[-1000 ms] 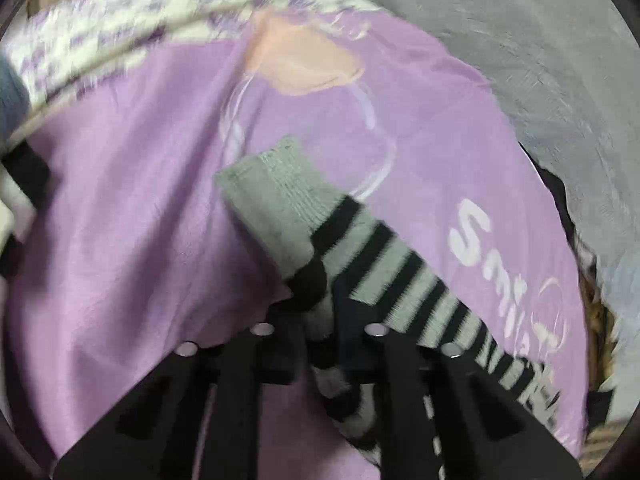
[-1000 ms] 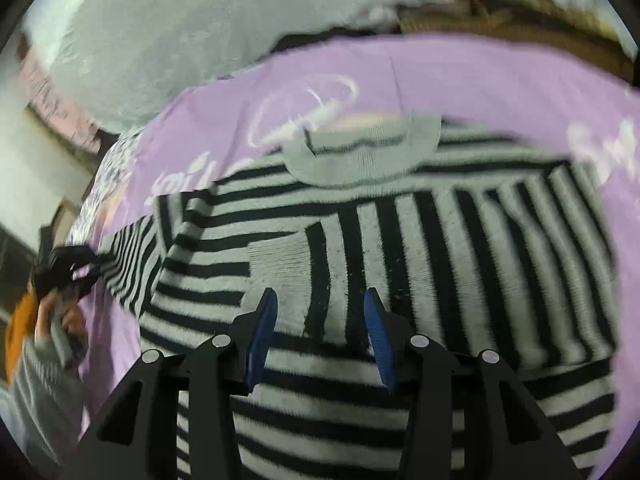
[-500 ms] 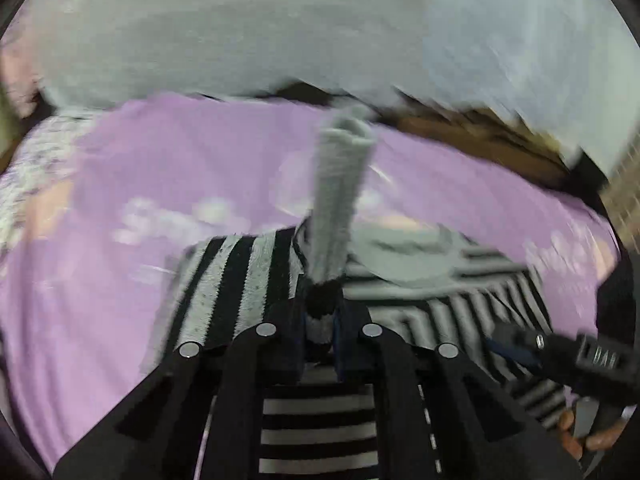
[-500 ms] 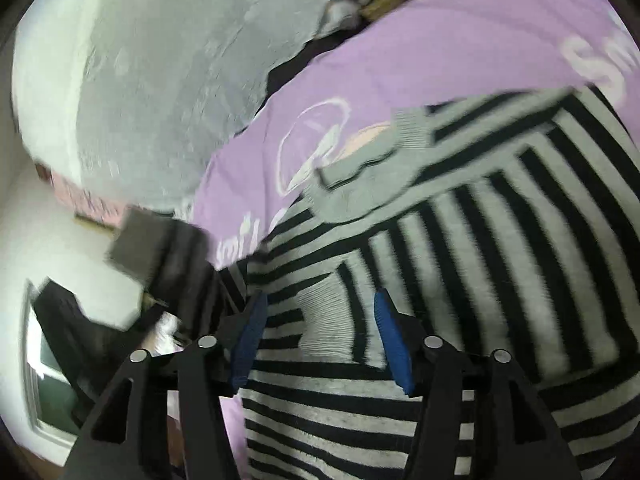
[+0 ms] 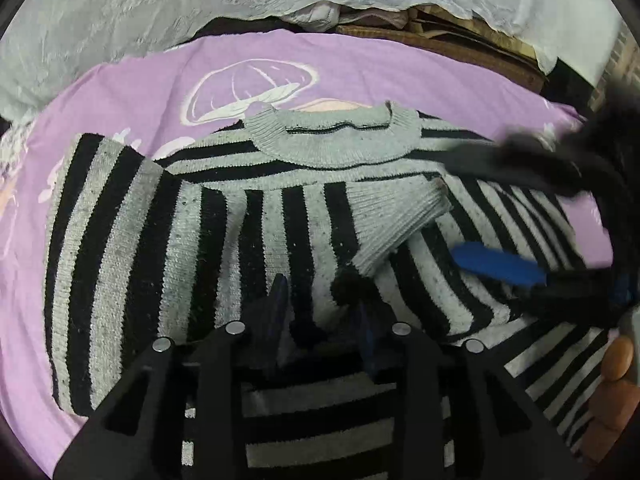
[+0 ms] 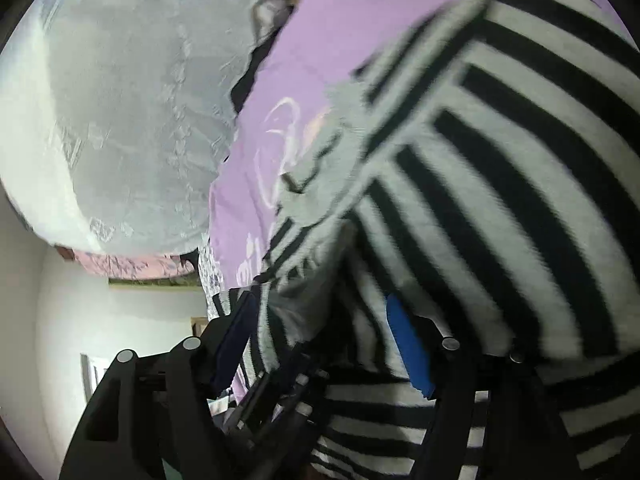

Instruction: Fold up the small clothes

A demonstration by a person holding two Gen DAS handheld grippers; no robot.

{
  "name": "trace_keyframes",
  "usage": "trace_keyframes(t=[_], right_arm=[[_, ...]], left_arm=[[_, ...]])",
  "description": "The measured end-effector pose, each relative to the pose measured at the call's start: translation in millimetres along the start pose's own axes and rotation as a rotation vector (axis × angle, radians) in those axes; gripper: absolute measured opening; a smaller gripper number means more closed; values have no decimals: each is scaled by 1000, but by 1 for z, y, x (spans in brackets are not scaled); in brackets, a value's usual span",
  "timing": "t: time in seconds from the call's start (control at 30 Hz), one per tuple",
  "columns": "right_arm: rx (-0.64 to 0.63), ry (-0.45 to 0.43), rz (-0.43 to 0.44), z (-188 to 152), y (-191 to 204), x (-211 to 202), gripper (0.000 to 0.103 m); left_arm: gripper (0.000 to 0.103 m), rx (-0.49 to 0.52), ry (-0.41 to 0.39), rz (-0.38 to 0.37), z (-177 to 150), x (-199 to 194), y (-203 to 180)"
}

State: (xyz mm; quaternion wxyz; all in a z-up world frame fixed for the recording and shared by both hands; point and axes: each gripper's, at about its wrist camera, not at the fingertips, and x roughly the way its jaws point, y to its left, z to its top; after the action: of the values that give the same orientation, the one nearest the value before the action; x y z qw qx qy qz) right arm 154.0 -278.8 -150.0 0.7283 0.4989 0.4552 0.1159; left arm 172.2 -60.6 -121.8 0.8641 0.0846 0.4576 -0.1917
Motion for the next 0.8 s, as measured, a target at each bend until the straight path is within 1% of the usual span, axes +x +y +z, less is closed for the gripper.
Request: trace_keyframes(t=[0.03,0.07,0.1,0.13,0.17,0.2,0.23,0.3,0.33,0.37,0.4,0.43,0.47,0.5,0.53,0.57,0.63,0.67,0.7,0.73,0.77,0.8], right_arm=[[-10,24,-25,2,4,9,69],[-17,34,-27,5,8,16,67],[-21,40,-25,7,12,21,60],[-32,45,-42,11,14,27,49],[-42,43,-72,13,14,29,15],[-42,30,-94,13,14,30,9],[-44,-17,-92,14,14,20,9],[-95,-78,-86,14,24,1,9],[-147,-120,-75,11,31,-19,9],[-182,-149,-75,10,36,-32,9],[-217,-173,-87,9,38,-45,9],[-260,-192,-111,7,39,-60,9],[-277,-196,-129,7,36,-67,9],[-286,-197,-167,7,27,-74,9],[-278,-195,-186,8,21,-75,9],[-242,-190,-213,10,5,-75,9],[-164,-185,-254,13,-28,-74,9],[-145,-179,-259,13,-39,-70,9],[-130,-174,-254,12,-51,-68,7],[-130,-177,-244,10,-56,-68,7],[-154,-182,-251,9,-54,-68,7],[-181,-178,-271,8,-50,-67,8]], left_arm=[[36,7,-3,2,2,0,-5],[40,19,-4,1,4,0,-9],[42,21,18,-3,6,0,-12],[43,23,21,-7,6,0,-13],[45,22,29,-18,6,-2,-11],[48,21,36,-29,7,-5,-10],[50,19,42,-42,8,-10,-7],[65,2,37,-48,11,-33,5],[69,-16,12,-43,14,-46,13],[79,-53,-46,-31,19,-70,28],[90,-80,-84,-15,22,-82,38],[94,-104,-113,5,25,-91,46],[96,-140,-141,39,30,-97,58],[96,-161,-139,62,34,-95,66],[96,-174,-115,85,38,-87,71],[96,-186,-46,135,41,-65,75],[96,-183,40,190,39,-34,76],[96,-158,105,278,34,-7,74],[96,-142,138,334,30,6,74],[96,-138,173,367,23,19,75],[97,-171,163,348,16,23,78],[97,-187,139,348,13,19,79]])
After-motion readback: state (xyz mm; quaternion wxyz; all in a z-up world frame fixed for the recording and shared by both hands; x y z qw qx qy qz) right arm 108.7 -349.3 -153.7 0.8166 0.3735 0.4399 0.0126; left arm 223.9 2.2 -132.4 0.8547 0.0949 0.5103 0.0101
